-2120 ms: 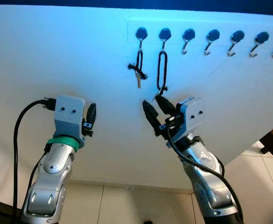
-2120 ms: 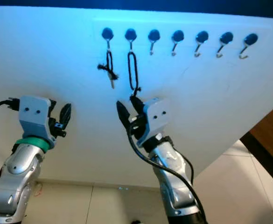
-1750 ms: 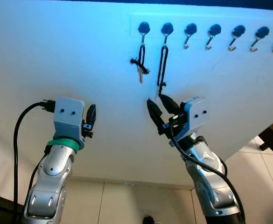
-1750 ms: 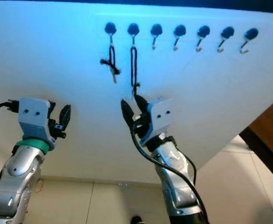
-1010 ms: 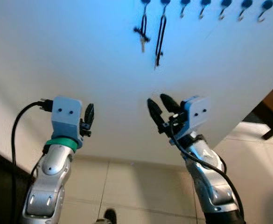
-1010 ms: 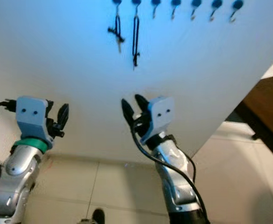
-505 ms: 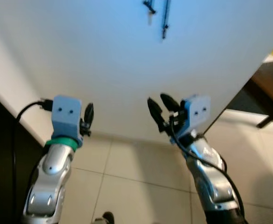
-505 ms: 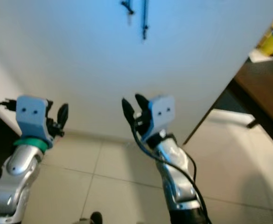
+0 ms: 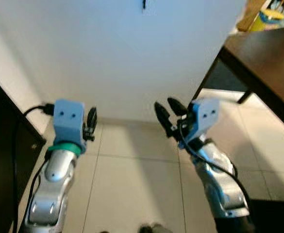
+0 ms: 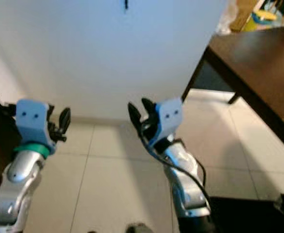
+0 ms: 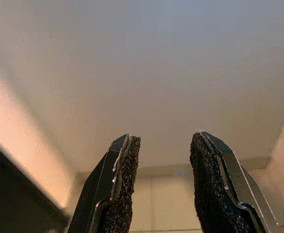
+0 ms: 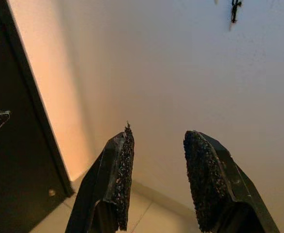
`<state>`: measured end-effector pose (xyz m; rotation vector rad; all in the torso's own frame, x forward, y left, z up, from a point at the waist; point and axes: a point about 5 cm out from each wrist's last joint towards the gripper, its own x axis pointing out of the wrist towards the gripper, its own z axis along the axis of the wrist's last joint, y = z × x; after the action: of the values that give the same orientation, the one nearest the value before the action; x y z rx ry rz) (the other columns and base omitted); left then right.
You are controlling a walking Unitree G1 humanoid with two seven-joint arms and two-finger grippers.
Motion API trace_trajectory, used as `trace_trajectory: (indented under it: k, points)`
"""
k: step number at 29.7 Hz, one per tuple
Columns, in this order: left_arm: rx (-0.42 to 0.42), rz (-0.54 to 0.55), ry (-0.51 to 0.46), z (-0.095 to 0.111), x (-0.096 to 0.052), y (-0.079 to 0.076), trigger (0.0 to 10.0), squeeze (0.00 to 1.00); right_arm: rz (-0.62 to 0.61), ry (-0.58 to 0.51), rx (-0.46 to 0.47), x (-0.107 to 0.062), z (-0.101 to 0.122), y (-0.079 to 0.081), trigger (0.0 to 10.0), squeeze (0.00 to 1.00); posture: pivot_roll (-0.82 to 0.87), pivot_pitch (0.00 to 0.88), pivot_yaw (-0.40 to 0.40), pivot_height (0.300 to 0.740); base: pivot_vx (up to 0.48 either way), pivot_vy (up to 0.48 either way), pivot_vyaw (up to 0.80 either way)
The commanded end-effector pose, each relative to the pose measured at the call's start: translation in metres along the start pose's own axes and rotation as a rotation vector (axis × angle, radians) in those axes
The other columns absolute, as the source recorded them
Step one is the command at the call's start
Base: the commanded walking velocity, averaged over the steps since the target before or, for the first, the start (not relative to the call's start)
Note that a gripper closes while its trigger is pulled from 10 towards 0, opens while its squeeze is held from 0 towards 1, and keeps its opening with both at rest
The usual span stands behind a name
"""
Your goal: Hang keys on a hook
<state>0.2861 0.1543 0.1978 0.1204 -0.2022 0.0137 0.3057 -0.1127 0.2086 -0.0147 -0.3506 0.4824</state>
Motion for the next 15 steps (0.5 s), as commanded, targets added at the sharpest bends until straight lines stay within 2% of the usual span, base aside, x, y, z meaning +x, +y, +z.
trace_trajectory:
  k: [1, 6, 15]
  points:
    - [-0.004, -0.003, 0.012, -0.0028, -0.0024, -0.0027, 10.0, 0.00, -0.013, 0.031, 0.006, -0.0057, -0.0062, -0.0042, 10.0, 0.00, -0.07, 0.166, 0.055, 0.740, -0.401, 0.000, -0.80]
    - [-0.001, -0.003, 0.018, -0.0044, -0.0024, -0.0019, 10.0, 0.00, -0.016, 0.036, 0.010, -0.0050, -0.0076, -0.0036, 10.0, 0.00, -0.09, 0.160, 0.058, 0.740, -0.355, 0.000, -0.80]
    - [0.015, -0.020, 0.071, -0.0086, -0.0020, -0.0023, 10.0, 0.00, -0.025, 0.039, 0.015, -0.0045, -0.0088, -0.0038, 10.0, 0.00, -0.10, 0.149, 0.069, 0.740, 0.000, 0.000, -0.80]
